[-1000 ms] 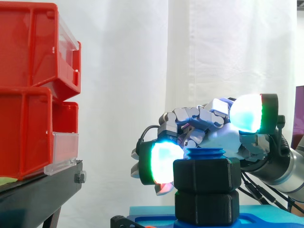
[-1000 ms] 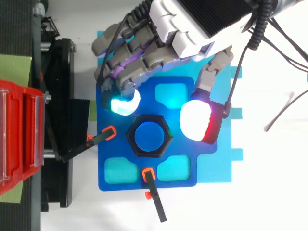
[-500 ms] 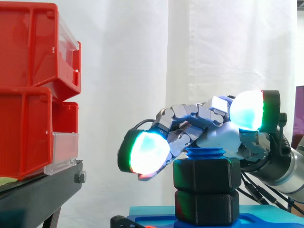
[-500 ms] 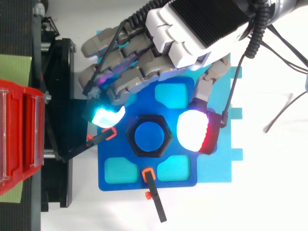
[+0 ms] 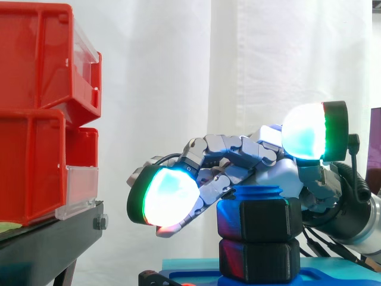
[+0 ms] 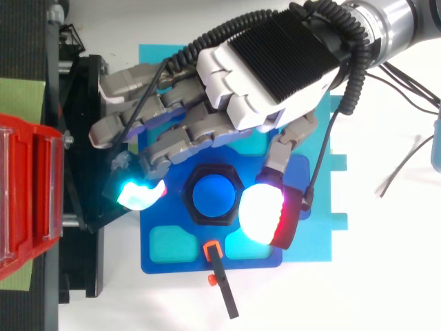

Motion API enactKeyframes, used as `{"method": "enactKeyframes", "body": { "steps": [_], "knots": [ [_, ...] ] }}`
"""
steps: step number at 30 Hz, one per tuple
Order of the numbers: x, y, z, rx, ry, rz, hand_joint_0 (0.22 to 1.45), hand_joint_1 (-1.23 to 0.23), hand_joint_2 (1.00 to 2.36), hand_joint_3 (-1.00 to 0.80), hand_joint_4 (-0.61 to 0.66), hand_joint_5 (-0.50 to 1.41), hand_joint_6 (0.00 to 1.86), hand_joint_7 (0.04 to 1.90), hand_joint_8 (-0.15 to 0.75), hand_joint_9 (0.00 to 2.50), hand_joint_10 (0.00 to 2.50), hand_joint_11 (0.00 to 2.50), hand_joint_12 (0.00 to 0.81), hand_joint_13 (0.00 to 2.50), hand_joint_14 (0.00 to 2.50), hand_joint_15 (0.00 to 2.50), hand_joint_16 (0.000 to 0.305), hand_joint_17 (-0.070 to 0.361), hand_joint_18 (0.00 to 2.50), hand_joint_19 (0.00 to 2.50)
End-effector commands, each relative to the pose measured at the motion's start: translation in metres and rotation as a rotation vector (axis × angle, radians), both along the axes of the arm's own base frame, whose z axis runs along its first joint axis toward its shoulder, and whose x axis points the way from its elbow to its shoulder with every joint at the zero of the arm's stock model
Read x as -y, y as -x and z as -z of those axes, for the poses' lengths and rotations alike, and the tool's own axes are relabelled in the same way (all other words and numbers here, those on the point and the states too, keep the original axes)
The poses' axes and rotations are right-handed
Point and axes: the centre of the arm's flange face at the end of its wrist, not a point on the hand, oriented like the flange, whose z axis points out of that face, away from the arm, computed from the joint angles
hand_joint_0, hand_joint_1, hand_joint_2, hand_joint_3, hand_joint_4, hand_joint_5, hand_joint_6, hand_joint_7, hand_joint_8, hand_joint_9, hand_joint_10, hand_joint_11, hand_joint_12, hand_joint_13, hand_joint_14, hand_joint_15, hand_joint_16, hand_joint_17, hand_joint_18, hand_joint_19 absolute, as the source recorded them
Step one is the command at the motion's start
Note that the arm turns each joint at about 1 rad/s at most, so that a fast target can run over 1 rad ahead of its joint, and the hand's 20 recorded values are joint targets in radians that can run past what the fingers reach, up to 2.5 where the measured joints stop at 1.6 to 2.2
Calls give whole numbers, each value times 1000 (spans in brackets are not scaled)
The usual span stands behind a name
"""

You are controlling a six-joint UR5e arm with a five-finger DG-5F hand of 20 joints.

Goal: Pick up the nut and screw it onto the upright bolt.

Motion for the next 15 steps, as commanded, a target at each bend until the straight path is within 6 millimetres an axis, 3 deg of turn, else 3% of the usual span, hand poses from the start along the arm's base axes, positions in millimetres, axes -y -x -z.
{"method": "enactKeyframes", "body": {
  "steps": [1, 15],
  "knots": [
    [-4, 0, 1, -2, -2, -4, 459, 48, 1000, -500, 234, -50, 505, 1093, 227, 665, 0, 0, 323, 257, 0, 0, 37, 83, 0, 0],
    [0, 1, 3, -16, -2, -2, 469, 3, 1000, -500, 173, -29, 504, 1346, 242, 709, 0, 0, 312, 323, 0, 0, 36, 81, 7, 0]
  ]
}}
